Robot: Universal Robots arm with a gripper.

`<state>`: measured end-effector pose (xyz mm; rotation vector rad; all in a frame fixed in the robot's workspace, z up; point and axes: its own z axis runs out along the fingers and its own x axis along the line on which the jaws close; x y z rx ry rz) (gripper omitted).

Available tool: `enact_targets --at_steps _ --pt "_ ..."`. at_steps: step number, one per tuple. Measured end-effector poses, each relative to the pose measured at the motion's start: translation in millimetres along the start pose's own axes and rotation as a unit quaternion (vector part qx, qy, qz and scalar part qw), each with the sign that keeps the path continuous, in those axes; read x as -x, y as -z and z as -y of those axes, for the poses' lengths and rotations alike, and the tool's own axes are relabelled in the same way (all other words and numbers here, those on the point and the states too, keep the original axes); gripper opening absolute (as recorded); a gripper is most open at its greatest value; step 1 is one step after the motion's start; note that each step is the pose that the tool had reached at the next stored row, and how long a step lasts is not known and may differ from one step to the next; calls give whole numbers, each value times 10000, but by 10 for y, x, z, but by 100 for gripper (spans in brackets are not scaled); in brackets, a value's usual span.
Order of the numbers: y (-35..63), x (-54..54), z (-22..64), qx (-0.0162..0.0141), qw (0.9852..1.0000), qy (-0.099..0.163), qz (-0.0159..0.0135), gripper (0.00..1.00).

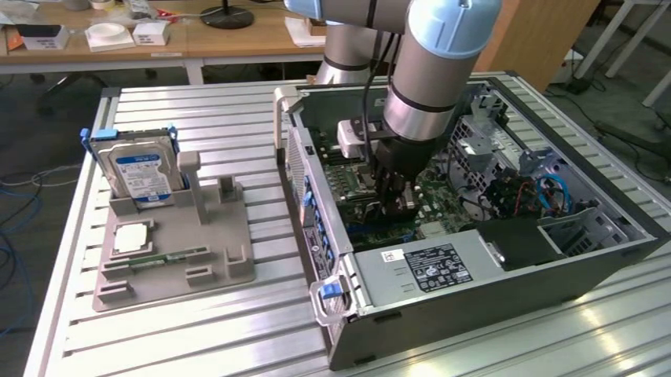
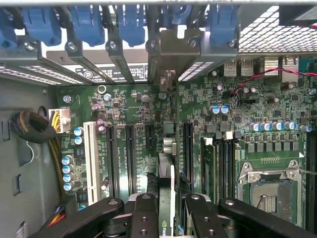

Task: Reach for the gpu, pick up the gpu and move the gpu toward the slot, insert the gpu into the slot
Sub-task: 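Insert the gpu into the slot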

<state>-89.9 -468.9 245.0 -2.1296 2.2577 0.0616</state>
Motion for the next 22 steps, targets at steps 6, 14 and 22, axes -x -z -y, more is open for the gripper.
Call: enact_targets --at_steps 6,14,22 --pt "-29 1 1 1 10000 2 -6 26" --pt "-53 -2 -32 3 10000 2 -7 26" --pt "-40 1 -33 -4 10000 1 2 26"
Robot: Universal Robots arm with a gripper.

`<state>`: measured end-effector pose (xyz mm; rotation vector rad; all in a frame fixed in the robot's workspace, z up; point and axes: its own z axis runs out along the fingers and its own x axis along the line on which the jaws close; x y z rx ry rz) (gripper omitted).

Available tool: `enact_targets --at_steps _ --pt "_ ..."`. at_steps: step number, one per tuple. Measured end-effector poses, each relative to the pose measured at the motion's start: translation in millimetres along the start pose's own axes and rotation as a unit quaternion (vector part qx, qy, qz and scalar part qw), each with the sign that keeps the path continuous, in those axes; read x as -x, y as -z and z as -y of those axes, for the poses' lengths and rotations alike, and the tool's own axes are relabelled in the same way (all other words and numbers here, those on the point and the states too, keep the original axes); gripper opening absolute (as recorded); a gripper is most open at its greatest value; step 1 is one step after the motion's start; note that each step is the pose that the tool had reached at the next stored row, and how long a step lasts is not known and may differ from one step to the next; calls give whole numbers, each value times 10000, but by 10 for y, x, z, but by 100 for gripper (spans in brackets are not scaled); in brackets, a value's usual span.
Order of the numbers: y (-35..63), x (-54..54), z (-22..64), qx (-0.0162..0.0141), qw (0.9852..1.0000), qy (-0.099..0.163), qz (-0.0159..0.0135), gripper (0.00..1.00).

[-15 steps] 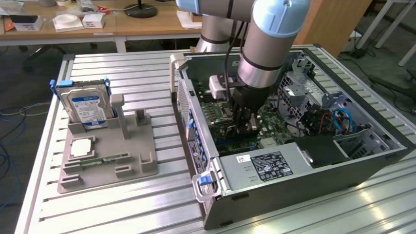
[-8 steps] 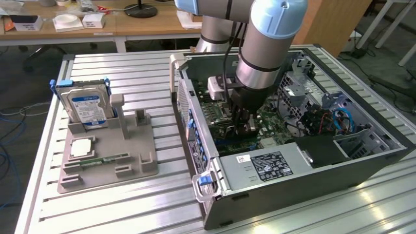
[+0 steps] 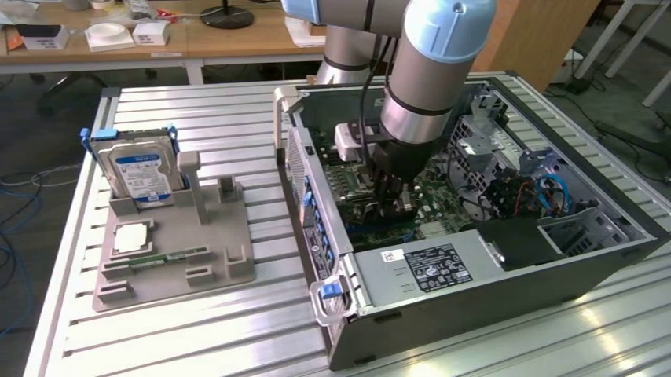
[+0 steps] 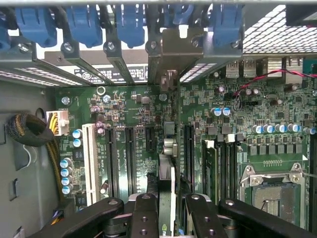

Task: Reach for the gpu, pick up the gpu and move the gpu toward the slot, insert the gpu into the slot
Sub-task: 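Insert the gpu into the slot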

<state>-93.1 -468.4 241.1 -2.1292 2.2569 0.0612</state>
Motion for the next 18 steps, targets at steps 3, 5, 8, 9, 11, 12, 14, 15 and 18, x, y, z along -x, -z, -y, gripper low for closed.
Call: enact_targets --at_steps 3,5,8,9,11,12,14,15,18 --pt "37 2 1 -8 10000 1 -3 26" --pt "39 1 0 -10 10000 1 -6 26" --pt "40 1 0 -10 10000 4 -13 26" --pt "41 1 0 -10 10000 10 -13 26" --pt "40 1 0 -9 10000 30 -13 26" --pt "40 2 0 -8 10000 41 -13 26" --pt "40 2 -1 -7 10000 64 -13 26" --pt "40 4 0 -7 10000 78 -13 26" --pt "40 8 -1 -4 9999 123 -13 26"
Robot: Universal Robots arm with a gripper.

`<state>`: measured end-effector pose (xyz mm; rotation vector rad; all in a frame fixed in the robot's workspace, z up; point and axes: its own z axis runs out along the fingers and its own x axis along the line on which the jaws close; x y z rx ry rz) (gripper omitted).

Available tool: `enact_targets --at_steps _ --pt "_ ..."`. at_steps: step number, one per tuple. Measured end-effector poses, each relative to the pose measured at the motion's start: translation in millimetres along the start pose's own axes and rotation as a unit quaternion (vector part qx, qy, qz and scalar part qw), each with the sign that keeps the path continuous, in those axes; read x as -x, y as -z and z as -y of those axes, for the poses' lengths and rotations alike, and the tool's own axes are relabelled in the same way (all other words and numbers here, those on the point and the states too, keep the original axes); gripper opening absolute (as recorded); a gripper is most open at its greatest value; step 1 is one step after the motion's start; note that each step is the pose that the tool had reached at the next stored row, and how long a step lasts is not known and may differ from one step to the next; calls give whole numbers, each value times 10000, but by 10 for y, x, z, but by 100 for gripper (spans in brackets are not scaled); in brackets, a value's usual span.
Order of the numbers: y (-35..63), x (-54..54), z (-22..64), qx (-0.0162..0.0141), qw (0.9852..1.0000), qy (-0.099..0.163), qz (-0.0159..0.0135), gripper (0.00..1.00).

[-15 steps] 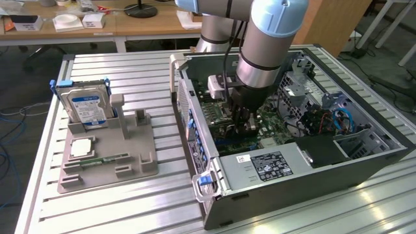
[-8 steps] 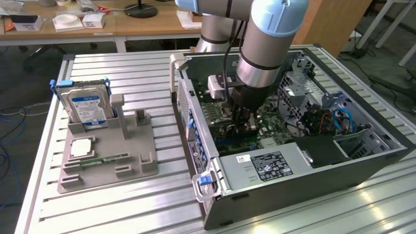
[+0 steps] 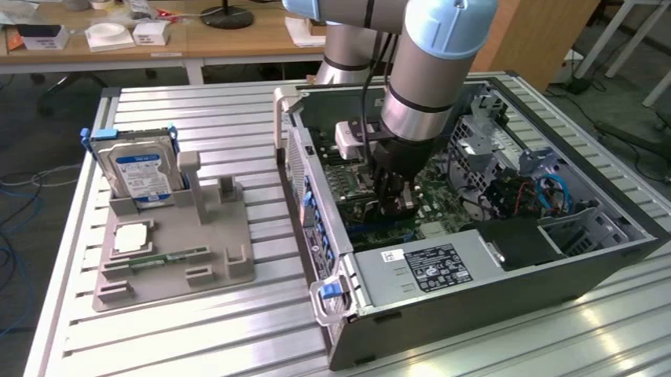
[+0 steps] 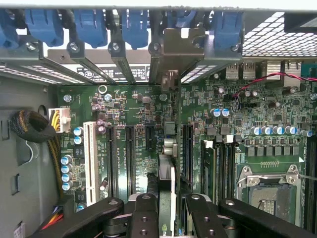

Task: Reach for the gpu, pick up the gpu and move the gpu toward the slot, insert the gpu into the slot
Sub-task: 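Insert the gpu into the slot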

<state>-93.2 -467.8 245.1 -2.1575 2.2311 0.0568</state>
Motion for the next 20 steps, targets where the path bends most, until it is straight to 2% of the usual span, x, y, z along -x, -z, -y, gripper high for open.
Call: enact_targets --at_steps 11,20 --pt "-7 11 0 4 10000 69 -2 26" --pt "-55 10 0 6 10000 73 -5 26"
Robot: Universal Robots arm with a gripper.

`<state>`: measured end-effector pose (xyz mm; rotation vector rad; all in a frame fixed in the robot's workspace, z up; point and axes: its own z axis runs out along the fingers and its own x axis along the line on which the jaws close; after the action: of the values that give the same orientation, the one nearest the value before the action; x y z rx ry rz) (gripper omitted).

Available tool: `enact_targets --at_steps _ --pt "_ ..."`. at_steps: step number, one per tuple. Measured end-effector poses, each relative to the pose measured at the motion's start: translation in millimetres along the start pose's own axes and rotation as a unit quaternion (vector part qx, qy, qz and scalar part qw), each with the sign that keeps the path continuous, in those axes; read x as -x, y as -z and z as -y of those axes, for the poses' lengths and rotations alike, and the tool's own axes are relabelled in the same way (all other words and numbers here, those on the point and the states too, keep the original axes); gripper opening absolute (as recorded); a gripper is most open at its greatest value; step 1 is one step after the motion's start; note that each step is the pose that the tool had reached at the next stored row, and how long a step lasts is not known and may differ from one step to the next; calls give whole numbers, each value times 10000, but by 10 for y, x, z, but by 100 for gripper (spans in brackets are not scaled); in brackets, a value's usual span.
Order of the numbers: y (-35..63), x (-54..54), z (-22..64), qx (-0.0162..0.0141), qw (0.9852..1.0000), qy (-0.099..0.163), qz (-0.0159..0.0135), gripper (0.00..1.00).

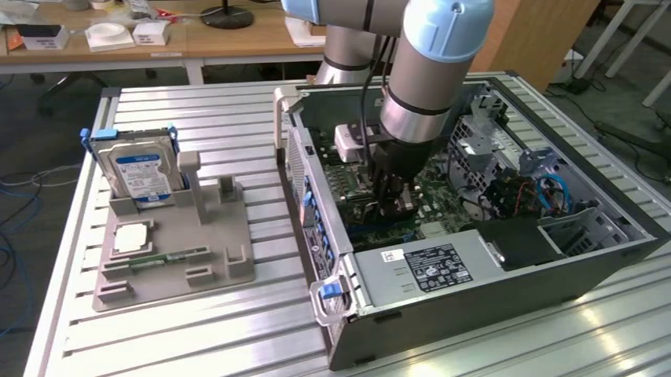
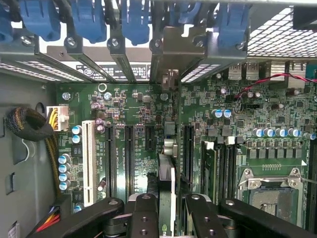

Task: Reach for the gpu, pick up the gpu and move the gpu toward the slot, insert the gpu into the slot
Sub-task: 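Insert the gpu into the slot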

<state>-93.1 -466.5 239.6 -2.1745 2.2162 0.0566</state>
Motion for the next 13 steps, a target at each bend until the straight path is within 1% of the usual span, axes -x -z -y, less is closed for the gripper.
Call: enact_targets --at_steps 2,5,6,13 --pt "-17 1 -1 -1 10000 1 4 26" --pt "-32 2 0 1 10000 3 -2 26" --pt "-43 2 0 -2 10000 4 4 26" --pt "-44 3 -1 -1 10000 5 3 26"
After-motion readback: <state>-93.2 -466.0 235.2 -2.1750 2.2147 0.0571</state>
